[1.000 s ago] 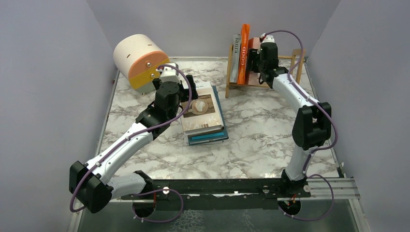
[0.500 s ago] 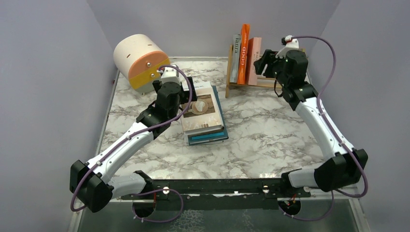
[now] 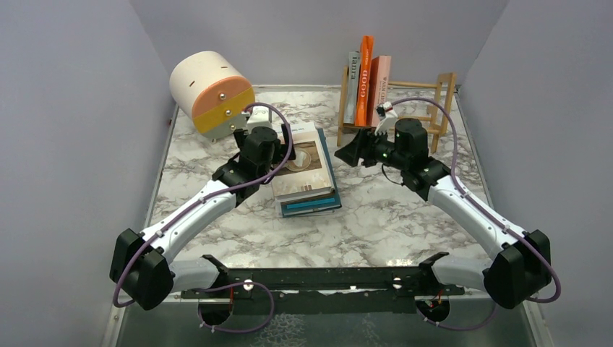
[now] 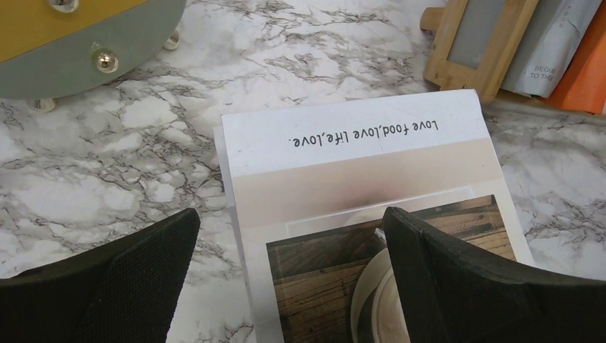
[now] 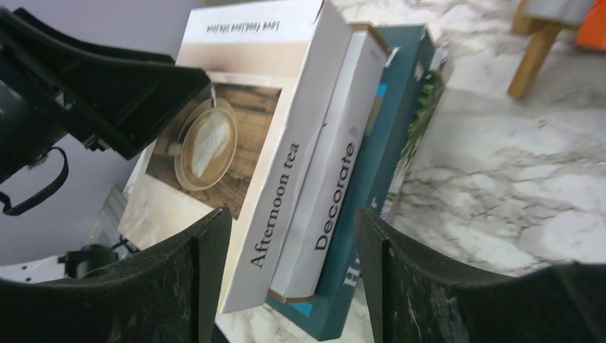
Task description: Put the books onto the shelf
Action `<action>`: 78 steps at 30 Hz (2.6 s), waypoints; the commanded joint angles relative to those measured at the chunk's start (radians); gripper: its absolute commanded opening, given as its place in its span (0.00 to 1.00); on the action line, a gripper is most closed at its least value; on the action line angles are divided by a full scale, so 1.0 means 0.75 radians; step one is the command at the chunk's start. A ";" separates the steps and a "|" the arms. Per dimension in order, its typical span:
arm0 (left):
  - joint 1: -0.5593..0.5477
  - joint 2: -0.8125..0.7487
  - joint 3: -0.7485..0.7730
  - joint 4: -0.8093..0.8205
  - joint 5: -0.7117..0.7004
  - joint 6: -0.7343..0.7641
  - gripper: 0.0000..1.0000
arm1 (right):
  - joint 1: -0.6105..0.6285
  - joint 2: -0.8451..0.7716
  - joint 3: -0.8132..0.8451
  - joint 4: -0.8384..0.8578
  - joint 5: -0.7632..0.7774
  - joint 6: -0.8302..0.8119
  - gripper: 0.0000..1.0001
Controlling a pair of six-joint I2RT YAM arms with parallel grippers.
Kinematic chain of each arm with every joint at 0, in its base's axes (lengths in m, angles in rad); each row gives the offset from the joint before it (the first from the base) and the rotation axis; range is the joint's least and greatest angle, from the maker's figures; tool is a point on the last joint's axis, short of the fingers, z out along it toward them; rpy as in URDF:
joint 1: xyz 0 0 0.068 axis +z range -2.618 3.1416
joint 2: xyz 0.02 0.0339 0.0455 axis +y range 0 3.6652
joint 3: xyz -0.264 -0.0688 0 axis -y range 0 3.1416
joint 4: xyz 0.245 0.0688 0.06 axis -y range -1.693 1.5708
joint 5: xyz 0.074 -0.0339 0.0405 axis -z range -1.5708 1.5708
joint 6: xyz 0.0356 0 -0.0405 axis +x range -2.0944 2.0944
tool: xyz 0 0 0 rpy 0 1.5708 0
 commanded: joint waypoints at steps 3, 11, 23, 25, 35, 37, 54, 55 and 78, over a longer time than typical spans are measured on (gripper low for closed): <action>0.003 0.013 -0.014 0.049 0.117 -0.053 0.99 | 0.056 0.032 -0.090 0.191 -0.127 0.118 0.63; -0.019 0.103 0.028 0.096 0.252 -0.096 0.99 | 0.062 0.100 -0.158 0.326 -0.193 0.197 0.69; -0.090 0.178 0.107 0.108 0.231 -0.100 0.99 | 0.062 0.119 -0.261 0.456 -0.230 0.305 0.88; -0.100 0.191 0.115 0.110 0.230 -0.099 0.99 | 0.061 0.126 -0.271 0.462 -0.229 0.314 0.88; -0.143 0.261 0.161 0.144 0.245 -0.113 0.99 | 0.061 0.154 -0.332 0.555 -0.249 0.383 0.87; -0.150 0.279 0.170 0.162 0.260 -0.118 0.99 | 0.062 0.158 -0.343 0.571 -0.252 0.393 0.87; -0.219 0.454 0.307 0.278 0.387 -0.160 0.99 | 0.060 0.072 -0.426 0.697 -0.216 0.467 0.76; -0.222 0.459 0.307 0.286 0.395 -0.166 0.99 | 0.059 0.063 -0.434 0.709 -0.214 0.474 0.75; -0.244 0.479 0.277 0.524 0.540 -0.213 0.99 | 0.060 -0.090 -0.449 0.828 -0.156 0.532 0.67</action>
